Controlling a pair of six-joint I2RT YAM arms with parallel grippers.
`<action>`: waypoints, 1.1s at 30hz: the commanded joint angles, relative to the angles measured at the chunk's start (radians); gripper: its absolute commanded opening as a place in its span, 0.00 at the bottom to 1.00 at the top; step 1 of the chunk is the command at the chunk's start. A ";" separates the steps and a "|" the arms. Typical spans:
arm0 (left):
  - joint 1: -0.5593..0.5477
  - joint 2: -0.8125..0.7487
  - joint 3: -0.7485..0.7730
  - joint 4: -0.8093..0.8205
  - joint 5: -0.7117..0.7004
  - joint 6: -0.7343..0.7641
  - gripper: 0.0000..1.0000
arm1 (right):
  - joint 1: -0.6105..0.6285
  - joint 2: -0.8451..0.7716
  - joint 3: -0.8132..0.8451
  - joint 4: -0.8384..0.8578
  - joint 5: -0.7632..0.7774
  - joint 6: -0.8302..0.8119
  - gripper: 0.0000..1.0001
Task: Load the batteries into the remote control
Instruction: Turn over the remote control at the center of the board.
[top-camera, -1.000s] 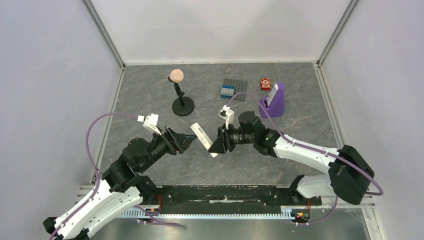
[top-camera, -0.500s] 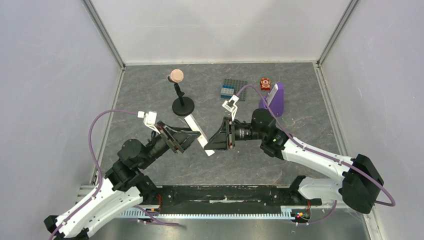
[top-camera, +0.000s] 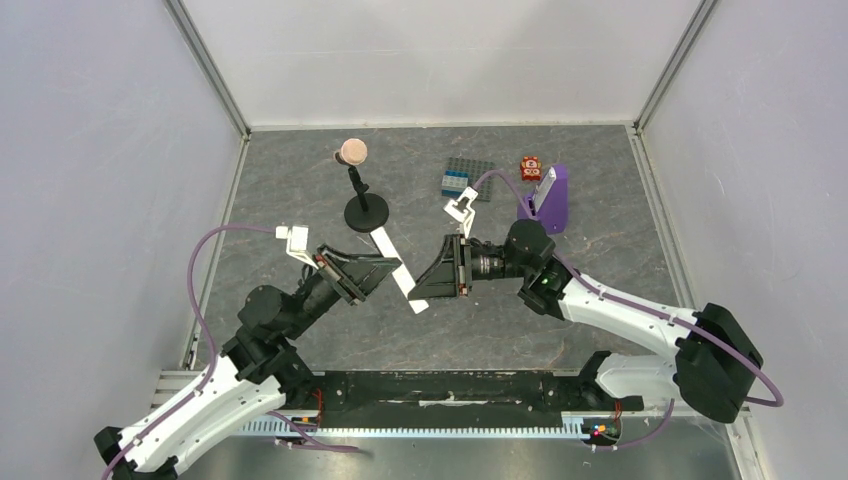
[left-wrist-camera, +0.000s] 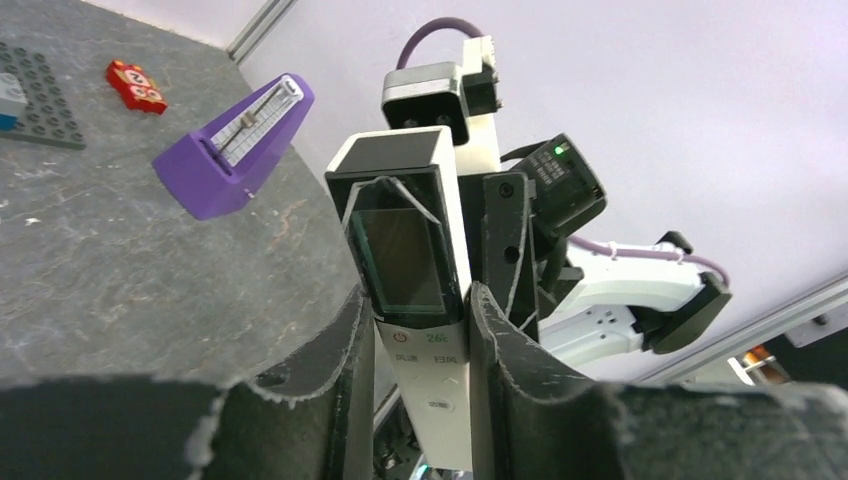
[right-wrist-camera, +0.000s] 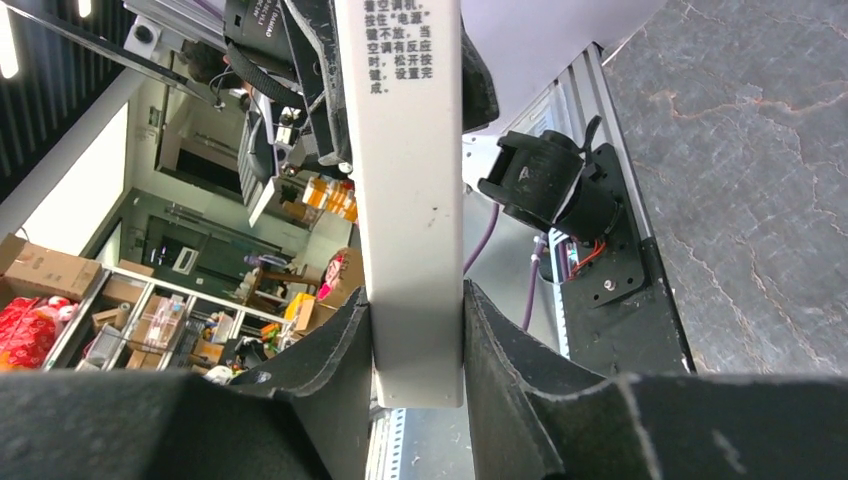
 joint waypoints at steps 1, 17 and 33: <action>0.004 0.008 -0.019 0.077 -0.015 -0.035 0.16 | 0.003 0.004 0.004 0.075 -0.030 0.051 0.24; 0.006 0.172 0.230 -0.904 -0.644 -0.221 0.02 | -0.089 -0.099 -0.054 -0.585 0.507 -0.388 0.98; 0.155 0.757 0.232 -0.739 -0.516 -0.101 0.03 | -0.089 -0.248 -0.090 -0.784 0.821 -0.510 0.98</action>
